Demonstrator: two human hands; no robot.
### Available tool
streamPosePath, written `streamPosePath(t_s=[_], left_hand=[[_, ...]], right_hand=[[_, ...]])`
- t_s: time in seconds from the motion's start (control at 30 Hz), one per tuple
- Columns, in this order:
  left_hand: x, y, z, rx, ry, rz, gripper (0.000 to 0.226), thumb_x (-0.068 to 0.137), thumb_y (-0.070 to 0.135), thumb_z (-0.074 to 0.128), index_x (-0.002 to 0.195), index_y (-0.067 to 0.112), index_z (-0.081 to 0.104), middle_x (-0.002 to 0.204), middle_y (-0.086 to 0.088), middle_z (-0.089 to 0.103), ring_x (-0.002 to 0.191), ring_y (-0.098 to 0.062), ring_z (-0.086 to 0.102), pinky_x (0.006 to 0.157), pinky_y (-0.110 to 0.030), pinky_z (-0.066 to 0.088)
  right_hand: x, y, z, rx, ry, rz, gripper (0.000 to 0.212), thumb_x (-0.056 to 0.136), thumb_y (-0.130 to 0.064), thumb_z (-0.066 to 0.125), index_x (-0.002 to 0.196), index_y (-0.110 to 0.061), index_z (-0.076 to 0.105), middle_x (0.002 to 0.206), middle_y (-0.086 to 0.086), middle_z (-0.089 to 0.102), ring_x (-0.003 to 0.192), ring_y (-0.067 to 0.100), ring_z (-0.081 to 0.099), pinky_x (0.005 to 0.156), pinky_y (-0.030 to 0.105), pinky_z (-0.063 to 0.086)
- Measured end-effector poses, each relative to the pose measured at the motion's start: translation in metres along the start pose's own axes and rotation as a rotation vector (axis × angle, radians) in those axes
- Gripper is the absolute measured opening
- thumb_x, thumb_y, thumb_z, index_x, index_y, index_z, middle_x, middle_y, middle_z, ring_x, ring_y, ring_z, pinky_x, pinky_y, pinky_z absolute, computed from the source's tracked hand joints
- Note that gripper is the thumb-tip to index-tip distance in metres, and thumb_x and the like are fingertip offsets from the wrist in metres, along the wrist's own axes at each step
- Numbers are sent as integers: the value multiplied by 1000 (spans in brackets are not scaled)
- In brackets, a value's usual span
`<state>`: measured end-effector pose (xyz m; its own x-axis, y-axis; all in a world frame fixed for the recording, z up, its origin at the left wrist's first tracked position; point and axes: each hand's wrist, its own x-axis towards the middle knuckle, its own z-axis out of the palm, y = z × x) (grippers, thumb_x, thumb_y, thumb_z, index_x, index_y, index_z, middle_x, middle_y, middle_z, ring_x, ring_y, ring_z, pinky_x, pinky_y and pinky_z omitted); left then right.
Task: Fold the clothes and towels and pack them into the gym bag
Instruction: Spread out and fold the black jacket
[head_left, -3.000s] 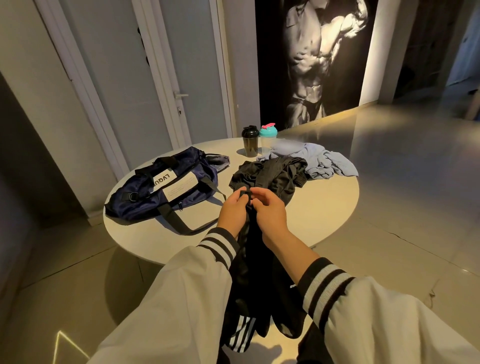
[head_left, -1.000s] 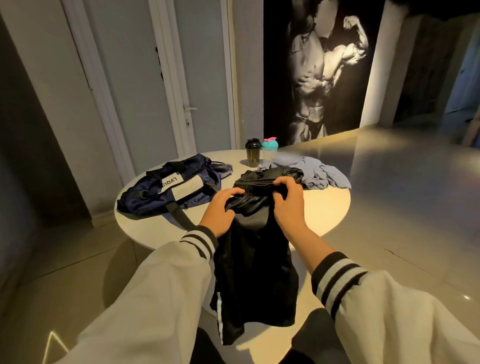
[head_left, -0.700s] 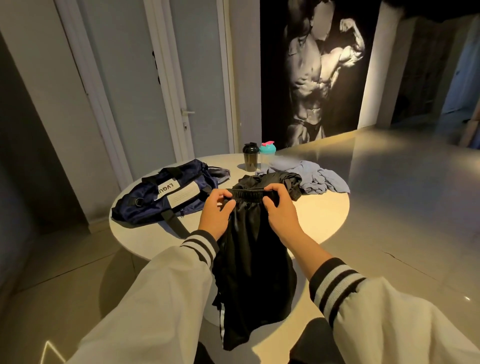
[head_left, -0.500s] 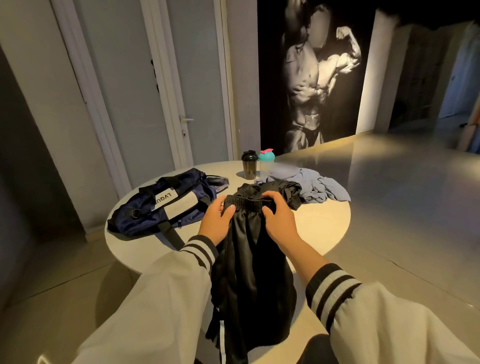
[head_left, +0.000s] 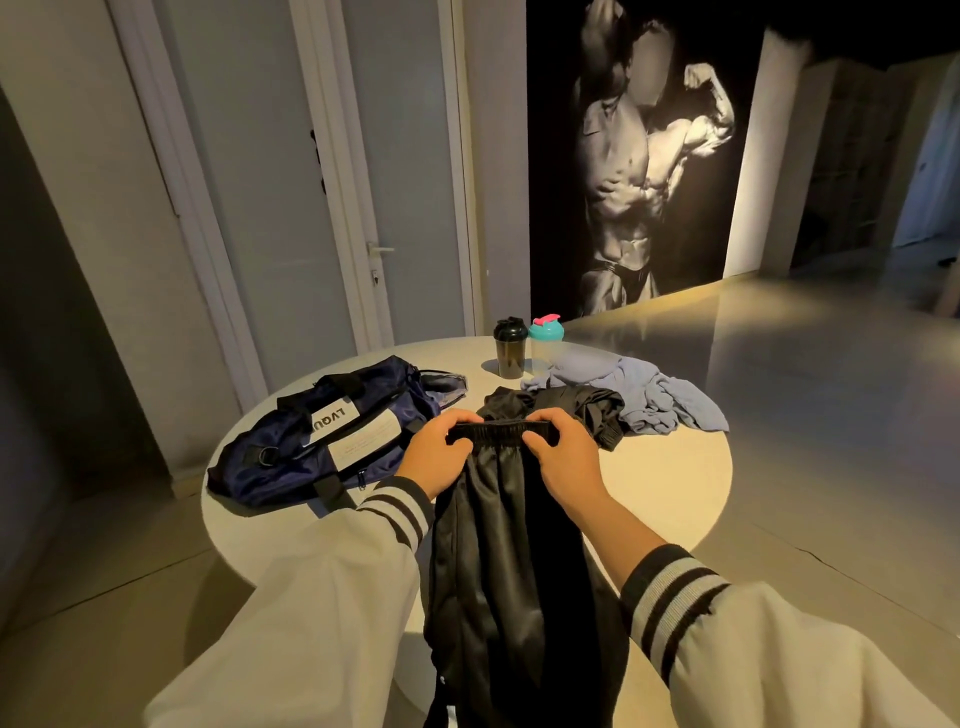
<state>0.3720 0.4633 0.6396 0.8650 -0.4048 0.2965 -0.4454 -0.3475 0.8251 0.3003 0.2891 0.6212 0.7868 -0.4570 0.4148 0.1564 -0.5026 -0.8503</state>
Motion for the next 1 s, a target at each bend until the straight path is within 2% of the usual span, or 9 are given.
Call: streamPosePath(t_s=[0.07, 0.13, 0.2, 0.3, 0.43, 0.6, 0.8, 0.9, 1.0], left_hand=[[4, -5, 0, 12, 15, -19, 30, 92, 1, 56, 112, 20, 68, 110, -2, 68, 104, -19, 62, 90, -27, 50], [7, -11, -1, 71, -14, -8, 33, 93, 5, 60, 121, 21, 67, 114, -1, 66, 105, -19, 62, 90, -24, 49], [9, -15, -2, 183, -46, 14, 41, 93, 7, 61, 133, 18, 61, 119, -2, 61, 110, -19, 59, 96, -26, 45], [14, -23, -2, 338, -59, 55, 41, 92, 8, 62, 132, 19, 62, 123, -7, 60, 114, -23, 57, 105, -35, 43], [5, -35, 5, 347, -58, 105, 40, 93, 3, 57, 127, 23, 61, 120, -2, 57, 113, -20, 55, 105, -32, 42], [-15, -58, 26, 331, -40, 115, 35, 93, -5, 51, 117, 20, 58, 119, -1, 49, 112, -18, 52, 97, -18, 35], [-22, -78, 41, 378, -34, 30, 43, 96, -4, 50, 133, 15, 57, 131, -6, 46, 118, -21, 53, 100, -15, 31], [-22, -85, 43, 399, -73, -33, 47, 97, -3, 50, 140, 15, 54, 139, -8, 45, 126, -23, 49, 104, -16, 29], [-21, -90, 43, 436, -124, -52, 47, 96, 0, 52, 141, 15, 54, 138, -10, 51, 128, -25, 49, 113, -30, 33]], right_hand=[[5, 4, 3, -12, -6, 8, 15, 94, -13, 64, 106, -23, 65, 109, 0, 65, 97, 15, 56, 82, 25, 38], [9, 7, 6, -29, -19, 18, 20, 95, -12, 63, 112, -22, 66, 113, 0, 65, 102, 17, 57, 88, 25, 39], [12, 12, 8, -113, -50, 4, 26, 96, -12, 63, 119, -21, 67, 117, 2, 65, 107, 18, 59, 94, 26, 41], [14, 24, 11, -245, -100, -29, 28, 93, -14, 67, 121, -20, 69, 117, 5, 67, 108, 23, 61, 100, 34, 45], [4, 41, 11, -293, -108, -34, 17, 90, -21, 72, 103, -25, 63, 102, -1, 64, 93, 19, 59, 78, 31, 43], [-18, 62, 21, -334, -116, -34, 30, 88, -19, 71, 90, -30, 44, 92, -7, 56, 82, 17, 53, 63, 32, 37], [-35, 83, 30, -311, -144, -65, 32, 87, 1, 66, 112, -18, 62, 109, 1, 60, 99, 20, 56, 85, 25, 39], [-38, 93, 34, -303, -154, -27, 33, 87, -4, 70, 118, -15, 66, 114, 5, 62, 105, 23, 58, 93, 26, 41], [-39, 96, 38, -268, -169, 32, 30, 89, -16, 72, 119, -17, 67, 110, 4, 62, 103, 22, 58, 93, 29, 43]])
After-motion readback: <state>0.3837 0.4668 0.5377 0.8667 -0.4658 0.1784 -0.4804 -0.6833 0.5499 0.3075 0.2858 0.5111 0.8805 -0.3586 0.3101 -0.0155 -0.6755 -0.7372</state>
